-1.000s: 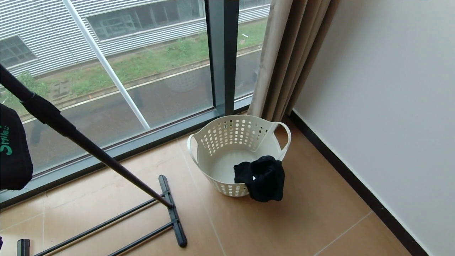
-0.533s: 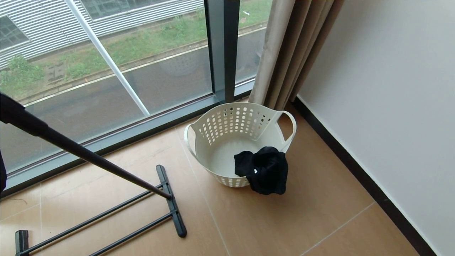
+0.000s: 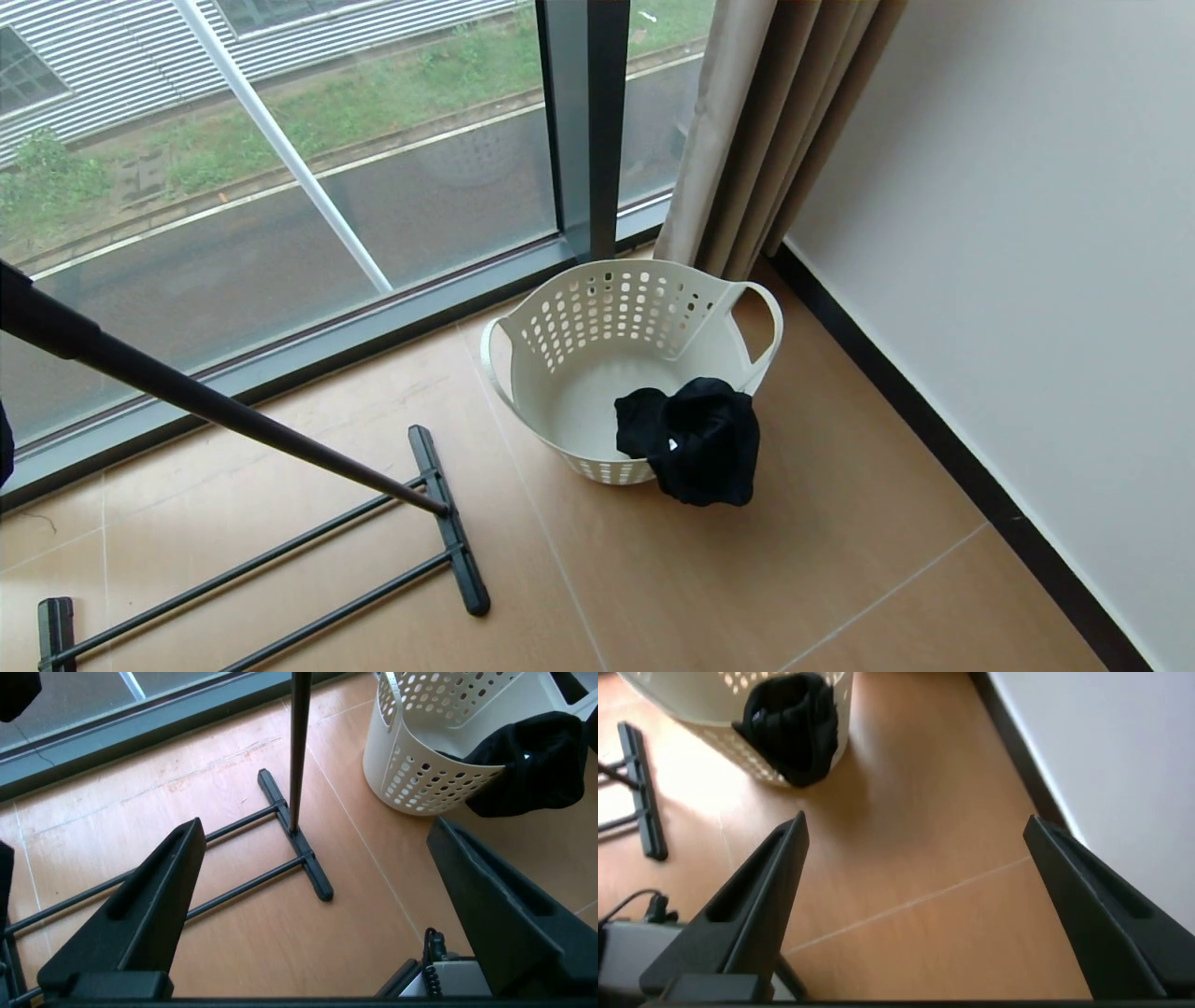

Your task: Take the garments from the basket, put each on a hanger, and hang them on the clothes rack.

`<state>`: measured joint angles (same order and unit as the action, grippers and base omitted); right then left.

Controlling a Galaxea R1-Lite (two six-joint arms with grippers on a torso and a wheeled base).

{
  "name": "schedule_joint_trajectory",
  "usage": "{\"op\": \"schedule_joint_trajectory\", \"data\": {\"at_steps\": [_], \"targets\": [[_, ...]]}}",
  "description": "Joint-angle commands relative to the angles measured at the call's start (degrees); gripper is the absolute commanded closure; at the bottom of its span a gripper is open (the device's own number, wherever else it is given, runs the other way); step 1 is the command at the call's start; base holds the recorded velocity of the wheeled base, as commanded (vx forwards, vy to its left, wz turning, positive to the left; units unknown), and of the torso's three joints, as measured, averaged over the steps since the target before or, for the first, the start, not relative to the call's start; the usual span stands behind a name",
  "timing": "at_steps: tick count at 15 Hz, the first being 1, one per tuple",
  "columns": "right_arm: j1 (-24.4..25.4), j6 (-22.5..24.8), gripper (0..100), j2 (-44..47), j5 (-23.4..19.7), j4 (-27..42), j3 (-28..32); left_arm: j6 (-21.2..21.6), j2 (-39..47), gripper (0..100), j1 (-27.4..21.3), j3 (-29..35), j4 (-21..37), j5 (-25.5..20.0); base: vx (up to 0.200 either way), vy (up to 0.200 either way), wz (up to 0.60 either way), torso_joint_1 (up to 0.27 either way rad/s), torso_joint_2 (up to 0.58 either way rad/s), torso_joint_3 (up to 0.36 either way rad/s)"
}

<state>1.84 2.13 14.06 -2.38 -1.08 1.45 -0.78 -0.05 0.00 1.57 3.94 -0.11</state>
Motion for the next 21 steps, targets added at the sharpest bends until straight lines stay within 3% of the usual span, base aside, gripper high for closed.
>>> {"op": "schedule_joint_trajectory", "data": {"at_steps": [1, 3, 7, 11, 13, 15, 19, 21], "targets": [[5.01, 0.33, 0, 26.11, -1.14, -8.85, 7.43, -0.01, 0.05, 0, 0.00, 0.01, 0.02, 0.02, 0.000, 0.000, 0.00, 0.000, 0.00, 0.000], [6.77, 2.44, 0, 37.36, -0.61, -10.52, 14.28, -0.01, 0.05, 0, 0.00, 0.01, 0.02, 0.02, 0.000, 0.000, 0.00, 0.000, 0.00, 0.000], [11.69, 16.76, 0, 56.78, 0.18, -10.52, 30.10, -0.01, 0.05, 0, 0.00, 0.01, 0.02, 0.02, 0.000, 0.000, 0.00, 0.000, 0.00, 0.000], [19.87, 22.30, 0, 72.96, 4.57, -10.52, 46.36, -0.01, 0.05, 0, 0.00, 0.01, 0.02, 0.02, 0.000, 0.000, 0.00, 0.000, 0.00, 0.000], [20.13, 30.30, 0, 81.39, 5.10, -10.52, 54.27, -0.01, 0.05, 0, 0.00, 0.01, 0.02, 0.02, 0.000, 0.000, 0.00, 0.000, 0.00, 0.000], [20.31, 35.92, 0, 85.79, 5.10, -10.52, 55.85, -0.01, 0.05, 0, 0.00, 0.01, -0.07, 0.02, 0.000, 0.000, 0.00, 0.000, 0.00, 0.000], [23.30, 36.19, 0, 94.66, 7.74, -12.19, 59.28, -0.10, 0.05, 0, 0.00, 0.01, 0.02, 0.02, 0.000, 0.000, 0.00, 0.000, 0.00, 0.000], [23.74, 36.01, 0, 100.55, 13.89, -16.14, 61.57, -0.01, 0.05, 0, 0.00, 0.01, -0.07, 0.02, 0.000, 0.000, 0.00, 0.000, 0.00, 0.000]]}}
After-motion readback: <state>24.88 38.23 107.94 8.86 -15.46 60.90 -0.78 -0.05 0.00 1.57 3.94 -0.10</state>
